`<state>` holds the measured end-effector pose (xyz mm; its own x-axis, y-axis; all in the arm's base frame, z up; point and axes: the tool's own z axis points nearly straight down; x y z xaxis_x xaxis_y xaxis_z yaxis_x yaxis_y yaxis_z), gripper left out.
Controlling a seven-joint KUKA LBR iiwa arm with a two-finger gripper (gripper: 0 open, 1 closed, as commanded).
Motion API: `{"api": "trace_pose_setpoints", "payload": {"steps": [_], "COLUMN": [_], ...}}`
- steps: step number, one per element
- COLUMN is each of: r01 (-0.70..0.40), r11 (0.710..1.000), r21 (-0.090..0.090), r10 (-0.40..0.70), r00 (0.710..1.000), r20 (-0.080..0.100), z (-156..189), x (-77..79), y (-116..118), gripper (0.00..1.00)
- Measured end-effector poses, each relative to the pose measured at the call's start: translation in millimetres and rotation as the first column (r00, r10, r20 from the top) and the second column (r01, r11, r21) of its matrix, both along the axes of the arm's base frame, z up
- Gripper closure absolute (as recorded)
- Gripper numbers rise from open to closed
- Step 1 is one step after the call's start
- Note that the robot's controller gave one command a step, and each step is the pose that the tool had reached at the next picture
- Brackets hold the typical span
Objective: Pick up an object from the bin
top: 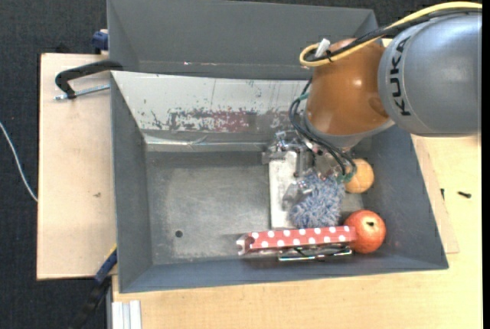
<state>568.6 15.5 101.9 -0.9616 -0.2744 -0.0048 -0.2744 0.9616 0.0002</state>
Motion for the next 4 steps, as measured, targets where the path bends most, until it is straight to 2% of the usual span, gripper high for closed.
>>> {"api": "trace_pose_setpoints", "payload": {"steps": [1, 2, 3, 4], "r01": [-0.105, -0.065, -0.064, -0.182], "r11": [0.994, 0.998, 0.998, 0.983], "r21": [-0.001, 0.000, 0.000, -0.004], "r10": [0.105, 0.065, 0.064, 0.183], "r00": [0.994, 0.998, 0.998, 0.983], "r20": [-0.006, -0.001, -0.001, 0.009], "z": [-19.1, -9.8, -9.8, 164.2], "x": [-9.1, -13.9, -13.9, 3.1], "y": [1.9, -89.0, -88.9, -90.6], "gripper": [0.00, 1.00, 1.00, 1.00]}}
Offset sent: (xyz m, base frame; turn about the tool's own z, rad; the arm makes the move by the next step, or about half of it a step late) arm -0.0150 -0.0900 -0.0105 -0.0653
